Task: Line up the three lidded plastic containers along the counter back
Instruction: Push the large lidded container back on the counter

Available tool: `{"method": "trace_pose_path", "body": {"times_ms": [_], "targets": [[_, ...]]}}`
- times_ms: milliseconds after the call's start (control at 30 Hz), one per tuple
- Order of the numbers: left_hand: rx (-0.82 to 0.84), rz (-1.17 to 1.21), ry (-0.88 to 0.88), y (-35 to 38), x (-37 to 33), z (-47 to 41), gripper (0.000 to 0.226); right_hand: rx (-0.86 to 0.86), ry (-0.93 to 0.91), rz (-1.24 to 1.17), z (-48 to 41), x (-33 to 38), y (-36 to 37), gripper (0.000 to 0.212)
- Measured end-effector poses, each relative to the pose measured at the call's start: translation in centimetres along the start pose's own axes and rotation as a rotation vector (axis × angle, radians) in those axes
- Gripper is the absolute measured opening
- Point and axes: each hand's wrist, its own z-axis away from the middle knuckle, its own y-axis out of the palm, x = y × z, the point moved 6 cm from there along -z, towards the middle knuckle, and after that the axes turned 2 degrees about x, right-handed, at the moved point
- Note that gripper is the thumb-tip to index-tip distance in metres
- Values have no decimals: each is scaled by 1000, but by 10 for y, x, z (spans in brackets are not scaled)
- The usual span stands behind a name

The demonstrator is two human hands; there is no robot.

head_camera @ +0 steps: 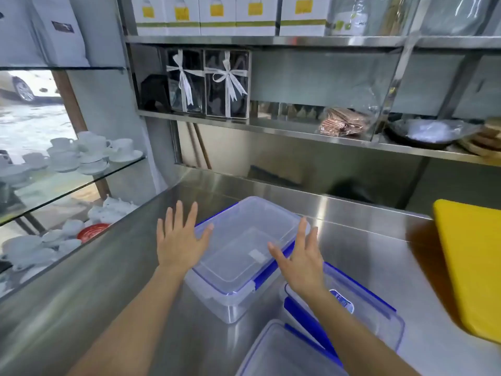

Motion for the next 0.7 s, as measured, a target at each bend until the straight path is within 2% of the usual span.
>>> {"method": "trace_pose_path", "body": {"times_ms": [133, 167, 233, 300, 400, 500, 600, 700], "targets": [[189, 37, -131, 23, 26, 1, 74, 166, 172, -314, 8, -6, 32, 100], [206, 81, -163, 27, 31, 1, 77, 195, 211, -411, 8, -7, 38, 97], [268, 207, -224, 34, 40, 1, 79, 225, 293, -560, 11, -5, 47, 76], [311, 373, -260, 38, 46, -1, 74, 225, 362, -622, 14, -2, 55, 60], [248, 476, -288, 33, 51, 0, 55, 196, 380, -653, 16, 0, 66, 62], [223, 435, -330, 28, 54, 7, 43, 213, 349, -692, 11, -2, 67, 57], [194, 273, -377, 22, 53, 19, 52, 311, 278, -731, 0, -1, 61, 52], [190, 209, -378, 19, 47, 27, 53, 357, 269, -705, -11, -2, 56, 50]]}}
